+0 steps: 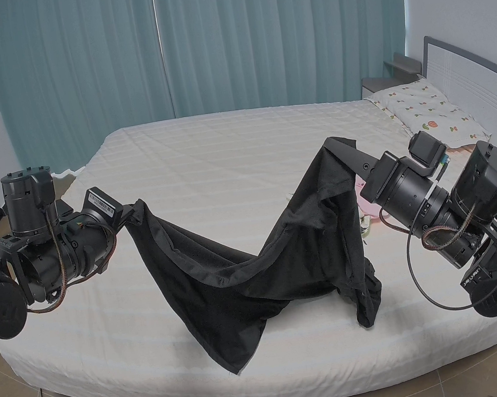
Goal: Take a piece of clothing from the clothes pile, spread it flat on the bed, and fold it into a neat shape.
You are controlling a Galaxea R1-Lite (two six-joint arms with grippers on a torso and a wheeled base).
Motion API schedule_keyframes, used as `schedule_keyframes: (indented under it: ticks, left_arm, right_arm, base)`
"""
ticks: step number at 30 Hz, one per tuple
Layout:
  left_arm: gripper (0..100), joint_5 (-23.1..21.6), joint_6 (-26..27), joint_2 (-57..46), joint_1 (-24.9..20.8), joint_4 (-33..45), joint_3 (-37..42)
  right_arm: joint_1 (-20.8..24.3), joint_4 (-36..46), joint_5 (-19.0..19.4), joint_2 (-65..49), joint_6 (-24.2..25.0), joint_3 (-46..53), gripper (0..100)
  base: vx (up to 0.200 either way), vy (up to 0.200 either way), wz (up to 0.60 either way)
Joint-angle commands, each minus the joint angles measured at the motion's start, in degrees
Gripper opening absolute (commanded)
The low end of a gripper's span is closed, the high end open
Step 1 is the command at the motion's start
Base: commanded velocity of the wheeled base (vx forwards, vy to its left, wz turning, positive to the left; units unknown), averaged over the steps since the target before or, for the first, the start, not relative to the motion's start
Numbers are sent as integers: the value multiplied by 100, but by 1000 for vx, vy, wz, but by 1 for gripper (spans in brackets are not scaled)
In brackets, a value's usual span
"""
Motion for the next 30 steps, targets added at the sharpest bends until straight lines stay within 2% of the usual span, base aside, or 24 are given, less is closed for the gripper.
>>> schedule_keyframes:
  ticks: [1,10,19,25,30]
  left_arm:
    - [0,2,-2,-50,28,-3,-15]
    - [0,-7,6,-164,37,6,3]
    - [0,-68,6,-85,-34,6,100]
    - [0,-59,15,-120,-42,24,126]
    - [0,-59,24,-375,-34,349,21]
  right_arm:
    - [-6,-15,2,-27,-4,-21,0]
    - [-41,3,2,-71,5,58,0]
    - [-314,-6,72,-159,93,621,0]
    - [-270,-6,90,-414,93,963,0]
    - [64,3,63,-994,84,1280,0]
  base:
    - [0,200,0]
    - [0,200,0]
    - [0,0,0]
    - [-200,0,0]
    - [-200,0,0]
